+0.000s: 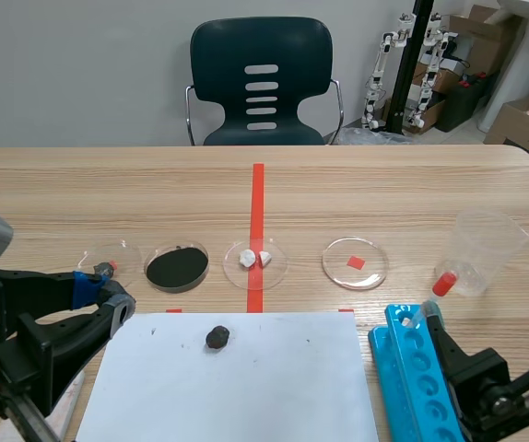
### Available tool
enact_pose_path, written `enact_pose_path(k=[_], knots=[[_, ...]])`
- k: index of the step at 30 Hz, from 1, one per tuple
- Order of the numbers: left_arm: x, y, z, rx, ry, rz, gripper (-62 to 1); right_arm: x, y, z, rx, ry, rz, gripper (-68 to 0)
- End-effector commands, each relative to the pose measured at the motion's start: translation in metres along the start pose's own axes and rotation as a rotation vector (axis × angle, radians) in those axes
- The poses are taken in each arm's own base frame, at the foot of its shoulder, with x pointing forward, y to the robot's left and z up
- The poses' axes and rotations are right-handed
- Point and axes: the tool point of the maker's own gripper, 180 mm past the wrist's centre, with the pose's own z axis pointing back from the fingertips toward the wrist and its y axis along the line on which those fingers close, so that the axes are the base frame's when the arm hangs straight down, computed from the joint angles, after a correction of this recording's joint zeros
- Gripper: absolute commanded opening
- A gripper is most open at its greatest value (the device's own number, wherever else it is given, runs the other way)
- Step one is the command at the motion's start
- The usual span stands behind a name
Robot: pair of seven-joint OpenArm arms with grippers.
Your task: Rub the mineral on the streak plate below the first streak
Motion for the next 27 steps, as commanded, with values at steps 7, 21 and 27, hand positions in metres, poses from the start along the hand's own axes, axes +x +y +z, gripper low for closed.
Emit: enact_pose_path(k=[7, 21, 27], knots=[[0.012, -0.002, -0.002, -0.004, -0.041, 0.007, -49.8, 0.01, -0.002, 0.0, -0.008, -0.031, -0.002, 0.4], [-0.029, 0.028, -0.005, 0.125, 0.231, 0.1, -49.8, 0.01, -0.002, 0.0, -0.008, -0.031, -0.002, 0.4], [-0.059, 0.049, 0.001, 0.212, 0.442, 0.154, -49.8, 0.01, -0.002, 0.0, -0.008, -0.032, -0.001, 0.4]])
